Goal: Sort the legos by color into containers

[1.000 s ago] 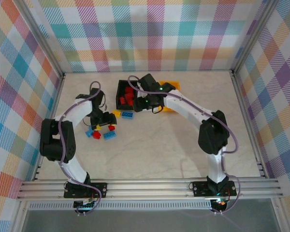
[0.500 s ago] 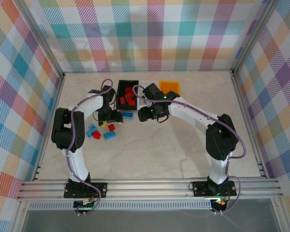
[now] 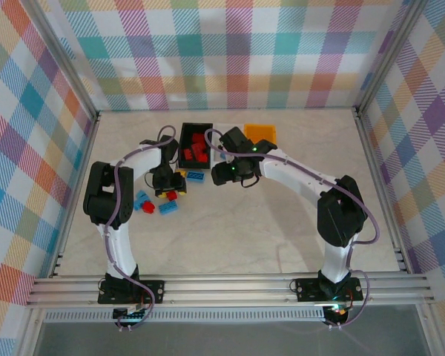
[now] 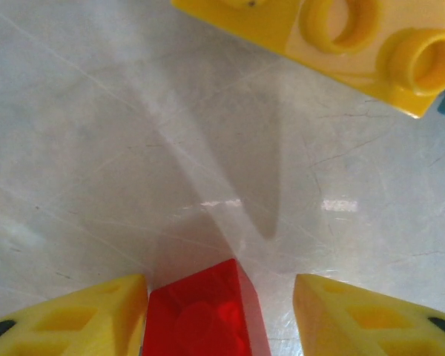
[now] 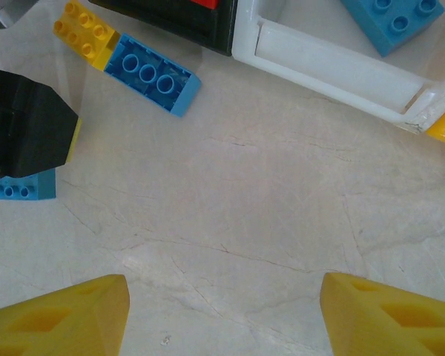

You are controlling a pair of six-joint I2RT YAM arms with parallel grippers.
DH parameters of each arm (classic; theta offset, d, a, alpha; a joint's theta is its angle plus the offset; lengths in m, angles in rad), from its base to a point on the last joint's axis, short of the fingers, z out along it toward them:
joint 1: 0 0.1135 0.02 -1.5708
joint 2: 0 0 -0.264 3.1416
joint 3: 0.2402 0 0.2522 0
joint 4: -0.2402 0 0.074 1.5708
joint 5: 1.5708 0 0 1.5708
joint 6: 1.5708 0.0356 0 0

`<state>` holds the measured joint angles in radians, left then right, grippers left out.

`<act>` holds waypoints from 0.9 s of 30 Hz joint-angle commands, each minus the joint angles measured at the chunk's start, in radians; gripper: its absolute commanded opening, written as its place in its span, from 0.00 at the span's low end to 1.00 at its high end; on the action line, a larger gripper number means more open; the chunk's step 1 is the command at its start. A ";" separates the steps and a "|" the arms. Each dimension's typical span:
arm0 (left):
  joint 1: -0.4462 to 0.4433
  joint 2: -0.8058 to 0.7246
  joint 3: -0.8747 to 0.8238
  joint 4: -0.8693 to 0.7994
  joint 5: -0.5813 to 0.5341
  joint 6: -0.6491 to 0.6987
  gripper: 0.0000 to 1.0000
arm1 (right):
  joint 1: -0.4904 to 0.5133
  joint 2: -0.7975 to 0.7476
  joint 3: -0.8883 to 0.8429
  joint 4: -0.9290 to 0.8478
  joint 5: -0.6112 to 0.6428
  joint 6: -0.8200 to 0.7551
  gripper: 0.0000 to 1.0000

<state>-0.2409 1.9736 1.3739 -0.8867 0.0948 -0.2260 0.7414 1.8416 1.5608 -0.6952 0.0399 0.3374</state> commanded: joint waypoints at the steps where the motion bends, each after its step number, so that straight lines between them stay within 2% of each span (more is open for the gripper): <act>1: -0.007 -0.002 -0.022 -0.013 0.009 -0.012 0.50 | 0.008 -0.036 -0.021 0.008 -0.020 0.016 0.69; 7: -0.008 -0.025 -0.009 -0.025 0.022 -0.015 0.40 | 0.009 -0.049 -0.039 0.011 -0.015 0.018 0.69; 12: -0.008 -0.050 0.008 -0.035 0.043 -0.021 0.36 | 0.009 -0.069 -0.062 0.019 -0.002 0.020 0.69; 20: -0.008 -0.098 0.067 -0.071 0.080 -0.026 0.35 | 0.007 -0.099 -0.086 0.016 0.016 0.017 0.69; 27: -0.009 -0.115 0.230 -0.109 0.104 -0.036 0.36 | 0.007 -0.196 -0.191 0.101 0.037 0.038 0.70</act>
<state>-0.2420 1.8965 1.5314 -0.9539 0.1745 -0.2470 0.7414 1.7172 1.4082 -0.6525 0.0605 0.3550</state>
